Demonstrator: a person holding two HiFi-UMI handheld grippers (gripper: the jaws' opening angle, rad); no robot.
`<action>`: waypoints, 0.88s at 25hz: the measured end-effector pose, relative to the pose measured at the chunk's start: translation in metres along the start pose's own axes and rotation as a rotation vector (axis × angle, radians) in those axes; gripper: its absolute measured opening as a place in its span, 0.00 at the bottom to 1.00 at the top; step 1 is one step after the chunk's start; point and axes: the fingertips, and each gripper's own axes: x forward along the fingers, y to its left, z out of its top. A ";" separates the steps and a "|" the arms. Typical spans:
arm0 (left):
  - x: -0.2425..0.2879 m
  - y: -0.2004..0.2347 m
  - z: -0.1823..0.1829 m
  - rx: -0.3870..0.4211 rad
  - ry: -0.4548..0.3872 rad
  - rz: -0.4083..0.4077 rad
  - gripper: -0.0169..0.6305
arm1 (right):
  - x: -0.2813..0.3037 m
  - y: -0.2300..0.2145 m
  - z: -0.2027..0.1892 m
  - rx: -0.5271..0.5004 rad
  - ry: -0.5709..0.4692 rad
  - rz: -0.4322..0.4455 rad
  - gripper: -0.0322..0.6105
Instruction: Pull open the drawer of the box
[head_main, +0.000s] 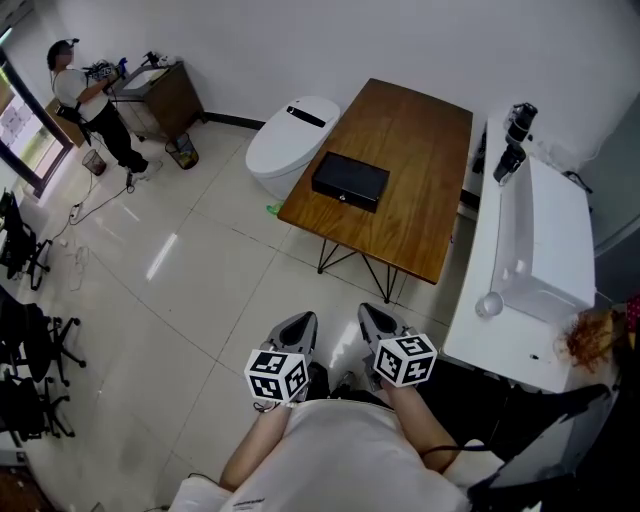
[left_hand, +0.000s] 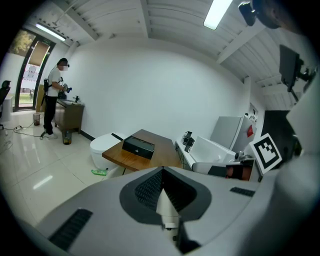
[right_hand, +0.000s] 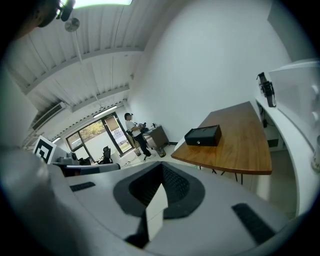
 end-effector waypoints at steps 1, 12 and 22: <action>0.005 0.000 0.001 0.002 0.005 -0.004 0.03 | 0.001 -0.004 0.001 0.005 -0.002 -0.006 0.03; 0.097 0.036 0.034 0.043 0.041 -0.056 0.03 | 0.039 -0.057 0.039 0.008 -0.021 -0.095 0.03; 0.199 0.092 0.062 0.174 0.169 -0.081 0.03 | 0.091 -0.090 0.091 0.004 -0.064 -0.180 0.03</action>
